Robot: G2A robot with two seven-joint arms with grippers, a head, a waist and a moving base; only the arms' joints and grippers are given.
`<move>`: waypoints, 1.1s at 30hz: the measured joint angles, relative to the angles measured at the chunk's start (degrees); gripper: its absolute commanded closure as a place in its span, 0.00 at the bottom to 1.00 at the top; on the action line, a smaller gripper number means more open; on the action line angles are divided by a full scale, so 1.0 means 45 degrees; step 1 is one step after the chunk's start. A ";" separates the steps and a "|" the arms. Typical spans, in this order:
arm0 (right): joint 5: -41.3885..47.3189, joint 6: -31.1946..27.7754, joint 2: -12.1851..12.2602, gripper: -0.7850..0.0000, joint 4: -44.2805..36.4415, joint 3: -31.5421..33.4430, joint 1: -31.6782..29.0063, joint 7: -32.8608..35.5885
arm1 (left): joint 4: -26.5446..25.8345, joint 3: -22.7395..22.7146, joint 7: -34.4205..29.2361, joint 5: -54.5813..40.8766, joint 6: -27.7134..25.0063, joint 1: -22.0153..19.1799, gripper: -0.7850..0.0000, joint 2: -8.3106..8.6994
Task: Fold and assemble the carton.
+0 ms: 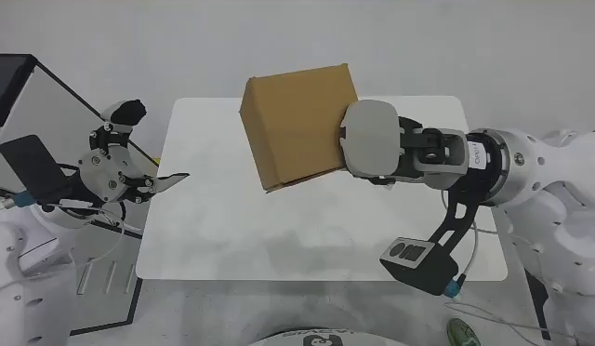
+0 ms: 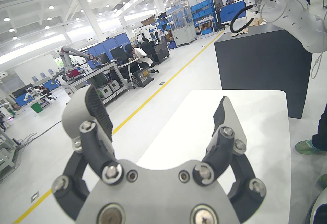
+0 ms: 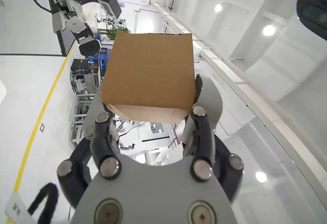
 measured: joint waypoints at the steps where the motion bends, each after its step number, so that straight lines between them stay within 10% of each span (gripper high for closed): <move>1: -0.0028 0.0001 0.0000 1.00 0.0000 0.0000 0.0000 -0.0001 | 0.0000 0.0000 0.0000 0.0000 0.0000 0.0000 0.00 0.0000; 16: 0.7807 -0.1248 -0.0290 1.00 0.0761 -0.0747 -0.2520 0.1858 | 0.0000 0.0000 0.0000 0.0000 0.0000 0.0000 0.00 0.0000; 25: 0.8576 -0.1355 -0.0359 1.00 0.0842 -0.0972 -0.2822 0.1794 | 0.0000 0.0000 0.0000 0.0000 0.0000 0.0000 0.00 0.0000; 33: 1.4178 -0.0933 -0.0660 1.00 0.1313 -0.1805 -0.3871 0.2266 | 0.0000 0.0000 0.0000 0.0000 0.0000 0.0000 0.00 0.0000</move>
